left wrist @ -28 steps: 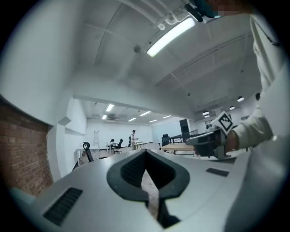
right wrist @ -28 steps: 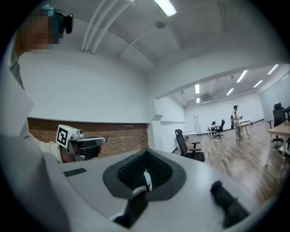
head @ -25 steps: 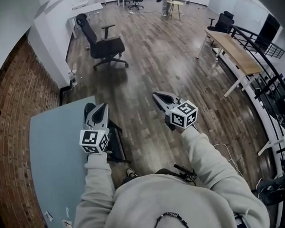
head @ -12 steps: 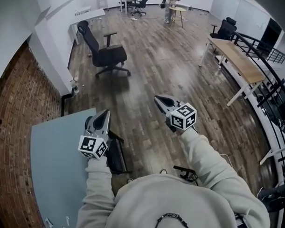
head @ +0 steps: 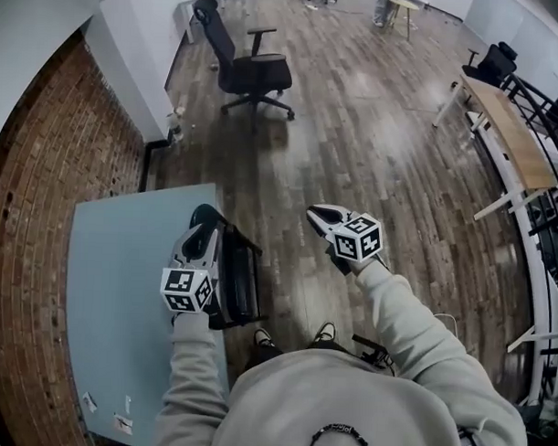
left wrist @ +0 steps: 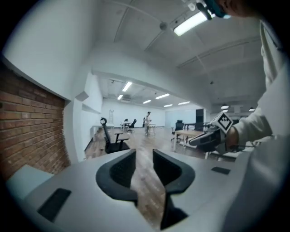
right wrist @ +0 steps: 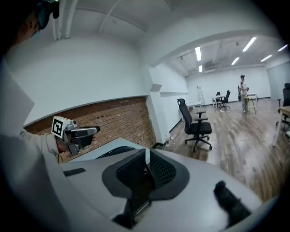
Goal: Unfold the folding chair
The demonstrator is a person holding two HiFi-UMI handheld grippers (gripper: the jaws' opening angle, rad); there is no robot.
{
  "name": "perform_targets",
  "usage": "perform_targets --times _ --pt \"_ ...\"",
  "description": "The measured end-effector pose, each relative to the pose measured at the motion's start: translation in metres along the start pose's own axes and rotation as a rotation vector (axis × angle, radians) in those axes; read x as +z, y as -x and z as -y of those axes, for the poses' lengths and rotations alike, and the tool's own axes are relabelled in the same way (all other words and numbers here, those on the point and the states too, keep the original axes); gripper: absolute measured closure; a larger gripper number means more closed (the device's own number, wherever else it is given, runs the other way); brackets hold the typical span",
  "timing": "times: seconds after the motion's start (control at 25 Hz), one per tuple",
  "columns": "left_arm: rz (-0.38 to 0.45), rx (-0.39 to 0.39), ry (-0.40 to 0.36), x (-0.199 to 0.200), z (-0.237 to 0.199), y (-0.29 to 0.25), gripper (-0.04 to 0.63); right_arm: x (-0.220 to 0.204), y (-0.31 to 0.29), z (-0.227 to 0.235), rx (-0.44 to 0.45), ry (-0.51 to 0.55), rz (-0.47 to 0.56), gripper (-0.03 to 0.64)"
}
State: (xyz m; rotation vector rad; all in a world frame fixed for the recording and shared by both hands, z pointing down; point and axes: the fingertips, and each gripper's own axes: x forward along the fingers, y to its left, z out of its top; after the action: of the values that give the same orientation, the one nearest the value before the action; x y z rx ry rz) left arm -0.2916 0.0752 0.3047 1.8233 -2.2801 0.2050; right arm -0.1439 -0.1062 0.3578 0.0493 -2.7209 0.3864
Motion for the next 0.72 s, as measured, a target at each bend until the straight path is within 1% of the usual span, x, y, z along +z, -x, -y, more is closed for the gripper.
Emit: perform_targets --times 0.04,0.12,0.16,0.2,0.24,0.28,0.36,0.44,0.52,0.6,0.68,0.72 --pt "-0.064 0.046 -0.004 -0.022 -0.014 0.003 0.457 -0.021 -0.02 -0.006 0.026 -0.026 -0.048 0.597" --pt "-0.179 0.111 0.026 -0.064 -0.037 0.006 0.351 -0.069 -0.064 -0.02 0.086 -0.068 -0.162 0.453" --pt "-0.232 0.129 0.05 -0.082 -0.047 0.006 0.322 -0.093 -0.087 -0.028 0.119 -0.093 -0.219 0.421" --pt "-0.29 0.141 0.068 -0.101 -0.055 0.006 0.278 -0.116 -0.108 -0.037 0.151 -0.127 -0.272 0.394" --pt "-0.351 0.147 0.076 -0.119 -0.062 0.006 0.233 -0.14 -0.128 -0.048 0.181 -0.165 -0.321 0.382" --pt "-0.412 0.15 0.078 -0.135 -0.067 0.006 0.209 -0.162 -0.148 -0.06 0.209 -0.204 -0.365 0.376" --pt "-0.522 0.146 0.08 -0.167 -0.076 0.005 0.189 -0.204 -0.183 -0.083 0.251 -0.27 -0.447 0.37" --pt "-0.617 0.127 0.09 -0.194 -0.08 0.004 0.179 -0.242 -0.213 -0.104 0.274 -0.318 -0.523 0.355" --pt "-0.68 0.091 0.135 -0.211 -0.079 0.009 0.179 -0.279 -0.238 -0.125 0.285 -0.362 -0.59 0.332" --pt "-0.729 0.018 0.186 -0.222 -0.072 0.017 0.181 -0.309 -0.261 -0.145 0.278 -0.39 -0.639 0.312" --pt "-0.782 -0.077 0.211 -0.237 -0.061 0.023 0.189 -0.329 -0.282 -0.151 0.227 -0.401 -0.679 0.305" --pt "-0.795 -0.114 0.228 -0.243 -0.057 0.025 0.239 -0.338 -0.291 -0.149 0.178 -0.416 -0.698 0.307"
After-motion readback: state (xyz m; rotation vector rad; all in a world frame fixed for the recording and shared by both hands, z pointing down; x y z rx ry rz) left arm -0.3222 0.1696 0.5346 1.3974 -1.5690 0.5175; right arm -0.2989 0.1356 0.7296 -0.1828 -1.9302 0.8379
